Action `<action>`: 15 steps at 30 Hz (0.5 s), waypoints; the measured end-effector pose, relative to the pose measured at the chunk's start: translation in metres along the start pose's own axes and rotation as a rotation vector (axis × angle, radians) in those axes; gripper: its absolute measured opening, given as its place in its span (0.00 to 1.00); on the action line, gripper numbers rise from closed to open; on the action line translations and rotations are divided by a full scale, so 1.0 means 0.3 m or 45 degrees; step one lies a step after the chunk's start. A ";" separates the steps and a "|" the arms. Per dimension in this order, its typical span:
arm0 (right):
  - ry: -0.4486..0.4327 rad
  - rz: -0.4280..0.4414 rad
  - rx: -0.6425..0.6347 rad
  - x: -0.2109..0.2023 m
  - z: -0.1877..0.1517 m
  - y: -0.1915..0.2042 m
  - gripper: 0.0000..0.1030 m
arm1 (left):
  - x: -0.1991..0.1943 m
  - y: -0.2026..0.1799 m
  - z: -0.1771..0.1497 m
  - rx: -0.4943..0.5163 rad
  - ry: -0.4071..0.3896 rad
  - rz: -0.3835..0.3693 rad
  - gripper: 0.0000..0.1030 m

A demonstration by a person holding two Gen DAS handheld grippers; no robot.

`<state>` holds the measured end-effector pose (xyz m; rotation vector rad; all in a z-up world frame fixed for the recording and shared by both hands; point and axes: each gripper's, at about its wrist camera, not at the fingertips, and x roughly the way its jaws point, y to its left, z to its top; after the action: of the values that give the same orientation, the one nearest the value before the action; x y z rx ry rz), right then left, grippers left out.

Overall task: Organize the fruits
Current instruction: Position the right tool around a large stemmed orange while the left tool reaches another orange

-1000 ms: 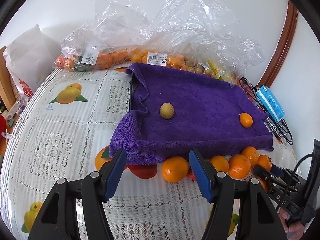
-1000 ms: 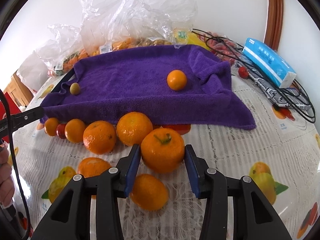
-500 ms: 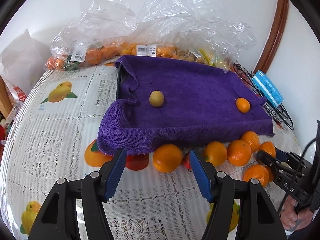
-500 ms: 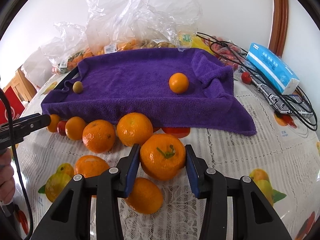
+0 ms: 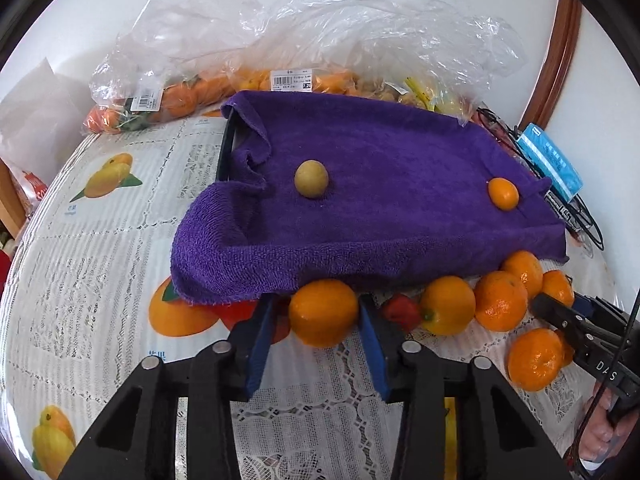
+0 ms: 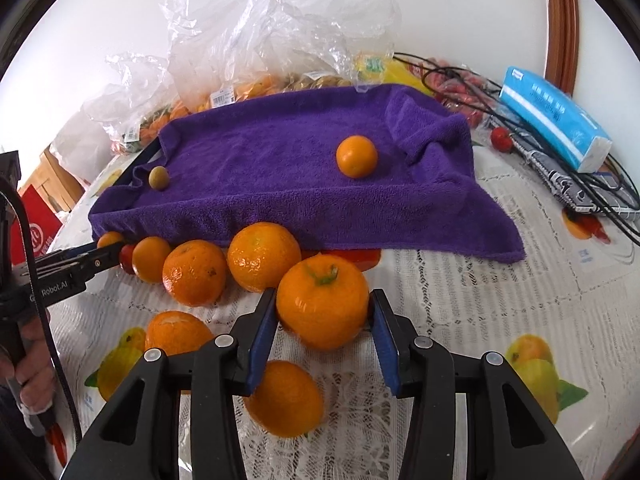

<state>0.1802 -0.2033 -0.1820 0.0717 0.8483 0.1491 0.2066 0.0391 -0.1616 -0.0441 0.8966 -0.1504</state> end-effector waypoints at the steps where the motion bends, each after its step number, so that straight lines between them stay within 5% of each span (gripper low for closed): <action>1: 0.000 -0.003 -0.004 0.001 0.001 0.002 0.43 | 0.000 -0.002 -0.001 0.005 -0.004 0.003 0.32; 15: -0.002 0.002 -0.009 -0.015 -0.003 -0.004 0.43 | -0.002 -0.036 -0.013 0.071 -0.015 0.051 0.31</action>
<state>0.1767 -0.2052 -0.1792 0.0658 0.8464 0.1535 0.2018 0.0286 -0.1625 0.0253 0.8805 -0.1375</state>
